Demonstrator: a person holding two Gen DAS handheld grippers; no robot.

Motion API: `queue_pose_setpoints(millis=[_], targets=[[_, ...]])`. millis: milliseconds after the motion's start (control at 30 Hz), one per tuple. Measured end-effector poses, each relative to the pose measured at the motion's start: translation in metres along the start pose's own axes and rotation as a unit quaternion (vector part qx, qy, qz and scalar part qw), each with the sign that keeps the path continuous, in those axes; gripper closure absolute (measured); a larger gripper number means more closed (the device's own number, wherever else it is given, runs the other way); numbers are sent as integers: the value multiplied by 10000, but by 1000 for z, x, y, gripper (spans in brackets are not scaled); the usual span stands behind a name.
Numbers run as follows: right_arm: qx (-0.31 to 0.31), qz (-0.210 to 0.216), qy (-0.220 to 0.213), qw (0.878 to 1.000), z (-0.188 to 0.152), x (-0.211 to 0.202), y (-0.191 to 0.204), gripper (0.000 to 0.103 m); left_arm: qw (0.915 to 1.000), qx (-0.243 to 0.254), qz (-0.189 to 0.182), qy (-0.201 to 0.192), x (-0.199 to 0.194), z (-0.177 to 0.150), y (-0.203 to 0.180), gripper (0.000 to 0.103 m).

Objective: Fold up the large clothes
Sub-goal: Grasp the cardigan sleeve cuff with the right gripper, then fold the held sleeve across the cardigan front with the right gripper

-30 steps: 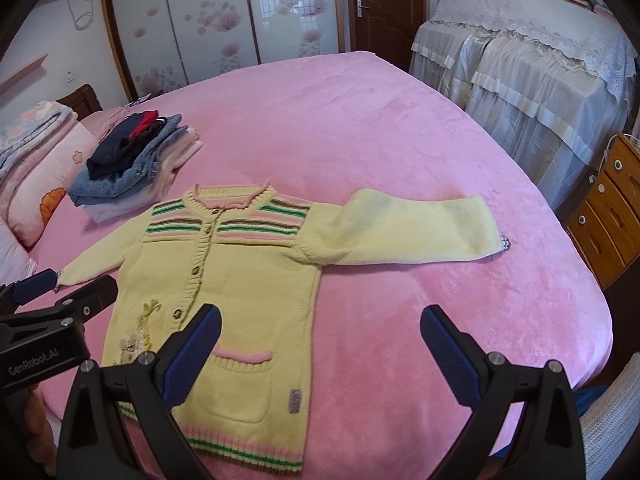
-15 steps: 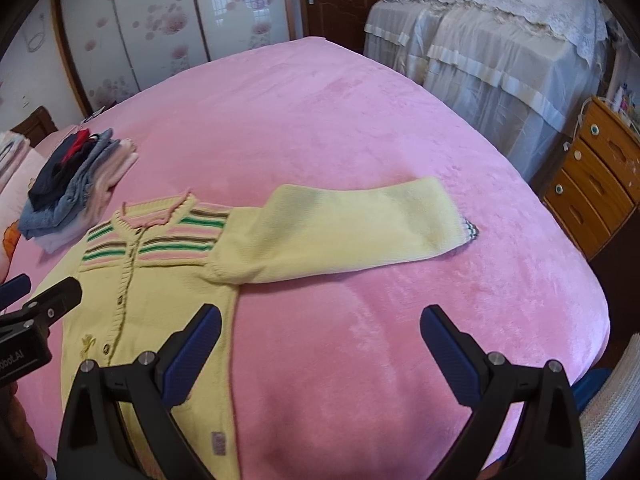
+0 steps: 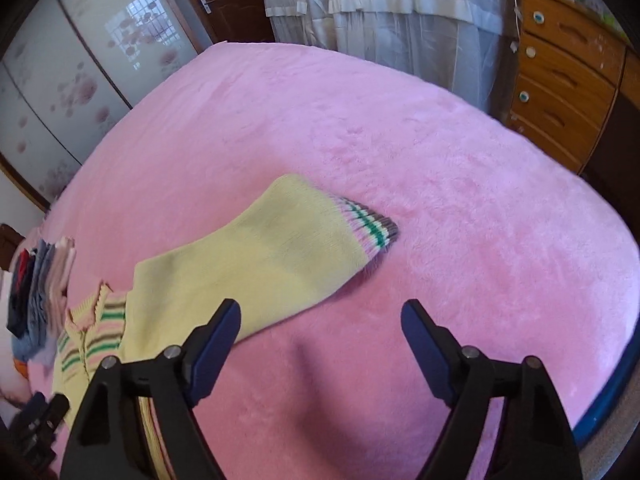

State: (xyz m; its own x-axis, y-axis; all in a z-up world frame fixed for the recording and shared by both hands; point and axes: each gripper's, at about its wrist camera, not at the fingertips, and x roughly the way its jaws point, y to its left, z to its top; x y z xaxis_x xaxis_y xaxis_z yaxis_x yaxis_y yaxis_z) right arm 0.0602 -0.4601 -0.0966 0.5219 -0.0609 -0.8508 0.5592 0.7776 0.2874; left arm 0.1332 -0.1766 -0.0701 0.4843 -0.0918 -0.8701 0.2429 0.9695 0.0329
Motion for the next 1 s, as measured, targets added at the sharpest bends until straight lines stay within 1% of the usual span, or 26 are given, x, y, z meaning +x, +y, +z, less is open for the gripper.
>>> queue_pose_setpoints(millis=[100, 200, 267, 333, 367, 400, 433, 500, 533, 600, 633, 700, 733, 800, 867, 900, 967, 1000], targets=[[335, 467, 277, 9980, 6, 17, -12, 36, 10000, 36, -12, 43, 4, -2, -4, 3], [517, 749, 283, 9955, 9, 30, -17, 42, 10000, 5, -3, 86, 6, -3, -2, 3], [576, 951, 186, 9936, 11, 35, -18, 47, 9999, -55, -18, 108, 6, -5, 1, 3], [661, 1133, 95, 9913, 16, 41, -20, 62, 9998, -116, -21, 138, 4, -7, 6, 3], [699, 1185, 48, 9905, 18, 44, -21, 67, 9998, -157, -21, 155, 3, -9, 9, 3], [710, 1213, -27, 9901, 20, 45, -23, 81, 9996, -213, -13, 176, 2, -12, 14, 3], [670, 1229, -124, 9901, 24, 46, -22, 88, 9994, -272, -2, 200, 1, -14, 19, 3], [483, 1117, -382, 9918, 26, 35, -13, 91, 9989, -393, 27, 242, 1, -17, 30, 3], [182, 1037, -604, 9926, 25, 24, 1, 91, 9986, -461, 51, 256, 0, -19, 37, 3], [-539, 995, -1020, 9883, 20, -3, 37, 92, 9978, -598, 135, 262, -2, -23, 52, 3], [-974, 1108, -1183, 9820, 13, -19, 62, 92, 9973, -662, 176, 246, -3, -23, 59, 3], [-1648, 1348, -1338, 9679, -1, -39, 105, 92, 9958, -845, 286, 199, -6, -26, 77, 3], [-2038, 1475, -1378, 9580, -12, -47, 131, 92, 9948, -942, 328, 183, -7, -27, 86, 3], [-2823, 1658, -1321, 9356, -40, -54, 182, 92, 9922, -1162, 415, 178, -6, -28, 107, 3], [-3340, 1725, -1152, 9195, -67, -47, 218, 91, 9891, -1378, 466, 205, -3, -31, 126, 3], [-3540, 1681, -1040, 9141, -80, -40, 233, 90, 9878, -1465, 477, 210, -2, -33, 135, 3], [-3873, 1640, -617, 9051, -102, -21, 254, 80, 9858, -1598, 453, 247, 3, -37, 148, 3], [-3966, 1578, -451, 9032, -112, -12, 260, 72, 9854, -1639, 380, 269, 6, -39, 154, 3]])
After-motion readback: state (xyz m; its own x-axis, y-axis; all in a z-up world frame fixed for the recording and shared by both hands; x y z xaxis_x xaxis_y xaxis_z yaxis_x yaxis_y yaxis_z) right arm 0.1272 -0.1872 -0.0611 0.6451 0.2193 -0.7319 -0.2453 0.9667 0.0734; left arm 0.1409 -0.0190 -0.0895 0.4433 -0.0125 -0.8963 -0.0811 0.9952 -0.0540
